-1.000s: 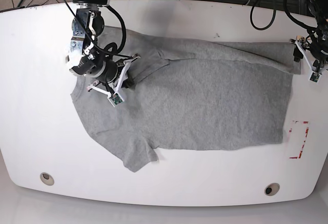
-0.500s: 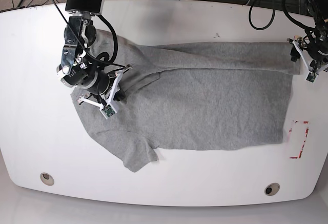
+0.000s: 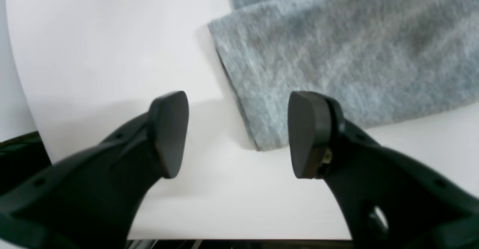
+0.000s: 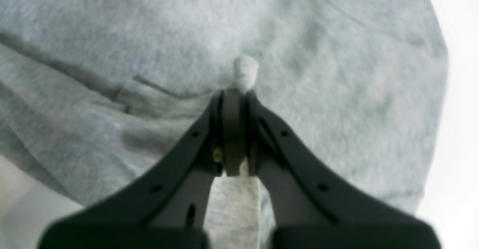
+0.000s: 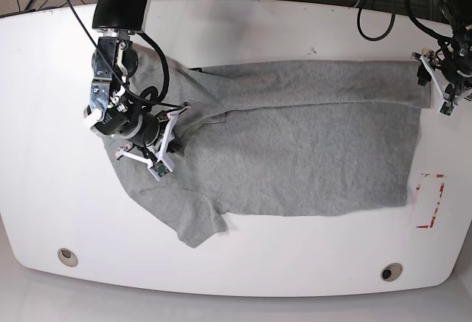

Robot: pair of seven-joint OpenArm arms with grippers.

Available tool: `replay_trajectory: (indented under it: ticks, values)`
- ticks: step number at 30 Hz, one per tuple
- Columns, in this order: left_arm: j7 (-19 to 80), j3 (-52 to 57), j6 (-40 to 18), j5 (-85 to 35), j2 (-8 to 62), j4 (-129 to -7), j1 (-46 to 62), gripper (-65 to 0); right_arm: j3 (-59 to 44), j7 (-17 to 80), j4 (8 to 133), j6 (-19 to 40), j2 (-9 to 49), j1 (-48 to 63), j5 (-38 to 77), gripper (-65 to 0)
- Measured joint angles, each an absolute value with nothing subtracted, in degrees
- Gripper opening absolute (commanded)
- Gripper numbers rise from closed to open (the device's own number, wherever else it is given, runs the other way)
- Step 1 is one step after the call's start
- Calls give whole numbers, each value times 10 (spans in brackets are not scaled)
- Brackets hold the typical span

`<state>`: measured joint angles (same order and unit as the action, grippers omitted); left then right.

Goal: Layout the t-shirt on the table in an organized manner, then fold the t-shirt properly
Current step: 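Grasp the sleeve with the right gripper and pull it toward the shirt's shoulder corner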

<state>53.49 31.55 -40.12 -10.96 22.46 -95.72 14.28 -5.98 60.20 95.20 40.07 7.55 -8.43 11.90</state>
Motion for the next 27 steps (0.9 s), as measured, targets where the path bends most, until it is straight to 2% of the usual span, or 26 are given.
replay_trajectory:
  ticks: [15,17,20,26,27]
  values:
    - [536,316,-401,-109,227,-957,143,-258,-21,598,889,401,101,-150,120,-640]
    - [535,316,-401,-110,227,-957,143,-258,-21,597,881,401,107,-157,121,-618]
    - [535,316,-401,-110,227,-957,143,-258,-22,598,877,401,118,-163,121,-522]
    - [535,316,-401,-110,227,-957,143,-258,-23,597,885,401,132,-163,120,-243]
    - [535,316,-401,-110,227,-957,143,-258,-23,597,893,401,136,-159,121,-216]
